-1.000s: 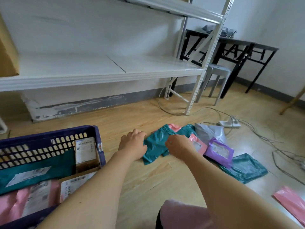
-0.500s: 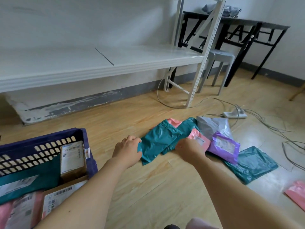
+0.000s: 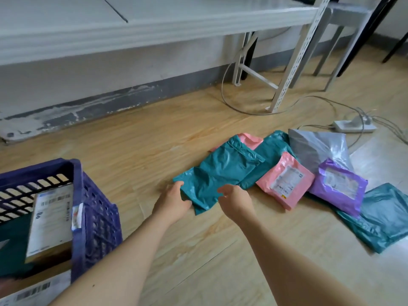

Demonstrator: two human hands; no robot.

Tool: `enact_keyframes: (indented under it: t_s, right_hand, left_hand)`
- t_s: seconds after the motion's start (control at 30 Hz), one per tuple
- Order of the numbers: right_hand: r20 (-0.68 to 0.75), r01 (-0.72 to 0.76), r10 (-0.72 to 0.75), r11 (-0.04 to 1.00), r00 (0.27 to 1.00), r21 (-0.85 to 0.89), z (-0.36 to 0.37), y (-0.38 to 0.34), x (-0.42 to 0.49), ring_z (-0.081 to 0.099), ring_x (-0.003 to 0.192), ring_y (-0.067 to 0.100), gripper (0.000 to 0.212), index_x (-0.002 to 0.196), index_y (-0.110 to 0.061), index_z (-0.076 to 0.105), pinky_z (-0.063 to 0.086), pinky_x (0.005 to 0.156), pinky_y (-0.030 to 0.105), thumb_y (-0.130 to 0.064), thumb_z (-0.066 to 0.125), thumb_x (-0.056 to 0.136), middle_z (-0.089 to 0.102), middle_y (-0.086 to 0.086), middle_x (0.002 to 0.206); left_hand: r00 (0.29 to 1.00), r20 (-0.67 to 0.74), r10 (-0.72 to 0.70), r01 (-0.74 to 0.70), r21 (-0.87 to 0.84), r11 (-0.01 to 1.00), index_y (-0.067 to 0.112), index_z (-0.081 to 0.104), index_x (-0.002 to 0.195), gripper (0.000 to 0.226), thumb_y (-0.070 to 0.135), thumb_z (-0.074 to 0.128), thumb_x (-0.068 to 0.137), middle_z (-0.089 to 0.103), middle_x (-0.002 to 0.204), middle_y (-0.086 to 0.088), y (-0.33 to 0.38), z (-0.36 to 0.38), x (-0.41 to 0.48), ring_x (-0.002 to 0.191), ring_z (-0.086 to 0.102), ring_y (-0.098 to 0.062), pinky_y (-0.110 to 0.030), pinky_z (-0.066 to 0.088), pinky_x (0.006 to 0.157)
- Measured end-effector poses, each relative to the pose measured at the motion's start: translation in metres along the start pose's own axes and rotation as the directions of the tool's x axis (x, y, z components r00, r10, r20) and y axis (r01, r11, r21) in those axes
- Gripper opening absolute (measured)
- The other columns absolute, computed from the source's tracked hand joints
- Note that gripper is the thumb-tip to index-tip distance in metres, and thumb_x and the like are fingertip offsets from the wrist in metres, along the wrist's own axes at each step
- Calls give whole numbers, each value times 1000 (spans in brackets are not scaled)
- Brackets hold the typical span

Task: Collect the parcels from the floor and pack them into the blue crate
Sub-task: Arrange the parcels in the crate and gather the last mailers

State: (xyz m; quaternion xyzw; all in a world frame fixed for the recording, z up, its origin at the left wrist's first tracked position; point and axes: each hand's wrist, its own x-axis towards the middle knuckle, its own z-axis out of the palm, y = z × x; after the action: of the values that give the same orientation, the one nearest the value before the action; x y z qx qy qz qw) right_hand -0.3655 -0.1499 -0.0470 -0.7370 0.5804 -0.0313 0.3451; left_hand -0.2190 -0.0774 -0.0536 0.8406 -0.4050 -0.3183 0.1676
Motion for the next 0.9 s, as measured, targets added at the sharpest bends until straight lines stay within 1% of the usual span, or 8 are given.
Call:
enact_keyframes:
  t_s: [0.1,0.2,0.3,0.43,0.53,0.67,0.8,0.9]
  right_hand:
    - [51,-37,35,999,998,36,23,6,21,54,118,19,41,128,-22,56,42,92,24,-11,45,90,58,0,130]
    - [107,-75,69,996,992,55,43,13,37,51,122,19,47,133,-22,52,41,95,25,-7,43,89,54,1,135]
    - [150,-98,86,993,985,73,52,17,48,51,122,19,50,136,-22,49,41,92,24,-5,41,89,51,1,137]
    - [182,-130,111,987,977,93,61,21,60,54,116,17,51,137,-22,47,37,80,18,-4,40,90,51,1,138]
    - [195,-138,120,987,973,84,70,23,66,53,119,17,49,137,-23,48,37,85,18,-6,42,91,51,0,138]
    - [213,-141,122,987,969,76,79,26,69,52,120,19,48,135,-23,49,41,96,25,-7,43,90,51,1,137]
    - [213,-152,127,983,969,106,80,31,70,55,116,17,48,134,-23,49,43,88,23,-5,42,90,50,0,139]
    - [199,-151,127,982,972,114,78,34,71,55,96,12,47,134,-23,49,43,77,21,-6,43,90,51,0,137]
  left_hand:
    - [994,8,-106,106,-162,981,22,26,146,66,26,58,88,39,145,-4,-9,10,31,124,46,-23,-30,39,93]
    - [986,24,-167,167,-260,951,22,32,143,61,21,59,88,38,144,-4,-17,21,58,107,49,-22,-24,34,82]
    - [977,60,-205,214,-292,932,19,39,139,57,20,61,87,34,145,-7,-24,33,80,101,48,-19,-24,36,82]
    - [964,148,-220,255,-294,921,18,48,134,49,21,62,86,39,142,-6,-32,51,96,87,44,-14,-24,35,80]
    - [960,168,-226,275,-383,882,20,51,131,50,21,67,83,41,141,-5,-35,59,108,97,48,-15,-24,36,82]
    - [940,251,-233,340,-610,716,18,47,137,58,16,68,82,37,147,-3,-32,61,121,133,38,-20,-29,30,102]
    - [904,315,-290,428,-706,565,12,30,145,75,19,69,82,29,152,-4,-26,62,130,140,26,-21,-39,20,113]
    - [912,255,-321,395,-759,518,7,42,139,65,14,71,81,40,145,-7,-21,63,130,135,36,-21,-38,25,112]
